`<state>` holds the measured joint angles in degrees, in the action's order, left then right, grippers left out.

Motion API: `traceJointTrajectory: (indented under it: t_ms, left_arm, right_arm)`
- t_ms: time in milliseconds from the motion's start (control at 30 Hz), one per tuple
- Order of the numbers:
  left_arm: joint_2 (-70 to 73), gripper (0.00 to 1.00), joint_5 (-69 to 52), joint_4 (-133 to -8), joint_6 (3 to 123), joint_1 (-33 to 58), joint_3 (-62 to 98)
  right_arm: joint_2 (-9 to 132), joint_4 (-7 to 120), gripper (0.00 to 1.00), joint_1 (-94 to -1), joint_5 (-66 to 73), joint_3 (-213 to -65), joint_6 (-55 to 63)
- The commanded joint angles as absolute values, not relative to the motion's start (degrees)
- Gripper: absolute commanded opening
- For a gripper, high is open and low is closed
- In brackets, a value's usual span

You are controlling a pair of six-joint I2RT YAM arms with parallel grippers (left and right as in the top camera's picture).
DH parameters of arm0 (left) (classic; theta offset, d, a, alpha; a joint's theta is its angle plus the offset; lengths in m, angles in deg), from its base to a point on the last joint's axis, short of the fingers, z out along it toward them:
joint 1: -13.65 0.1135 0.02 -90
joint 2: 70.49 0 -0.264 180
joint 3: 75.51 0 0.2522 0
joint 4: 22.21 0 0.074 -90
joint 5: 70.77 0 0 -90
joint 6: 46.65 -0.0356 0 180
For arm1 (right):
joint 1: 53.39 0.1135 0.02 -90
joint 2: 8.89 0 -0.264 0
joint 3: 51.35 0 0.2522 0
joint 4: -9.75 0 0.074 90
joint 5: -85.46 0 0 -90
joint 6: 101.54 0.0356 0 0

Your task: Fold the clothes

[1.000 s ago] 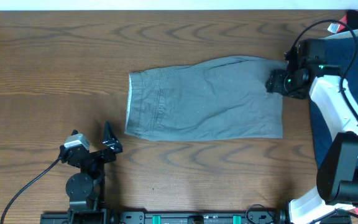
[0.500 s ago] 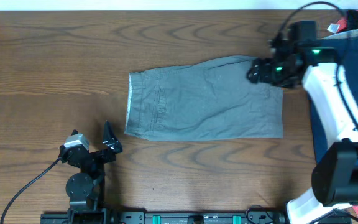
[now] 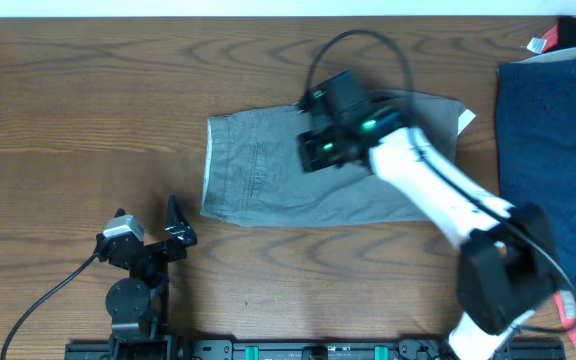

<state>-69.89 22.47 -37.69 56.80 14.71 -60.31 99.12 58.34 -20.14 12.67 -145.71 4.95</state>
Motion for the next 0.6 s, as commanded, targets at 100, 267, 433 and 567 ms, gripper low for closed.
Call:
traceJointTrajectory:
  t_ms: [100, 267, 433, 567]
  left_arm:
    - [-70.20, 0.98, 23.76, -39.78, 56.06, 14.53, -61.52]
    - [-70.22, 0.98, 23.76, -39.78, 56.06, 14.53, -61.52]
    - [-70.22, 0.98, 23.76, -39.78, 56.06, 14.53, -61.52]
    - [-70.20, 0.98, 23.76, -39.78, 56.06, 14.53, -61.52]
  right_arm:
    - [107.49, 53.35, 0.01, -11.92, 12.41, -144.92, 10.72]
    - [112.17, 52.50, 0.01, -9.86, 13.20, -144.92, 12.27]
    - [113.09, 52.89, 0.01, -9.86, 16.39, -144.92, 12.23]
    - [113.06, 52.41, 0.01, -9.38, 19.62, -144.92, 12.25]
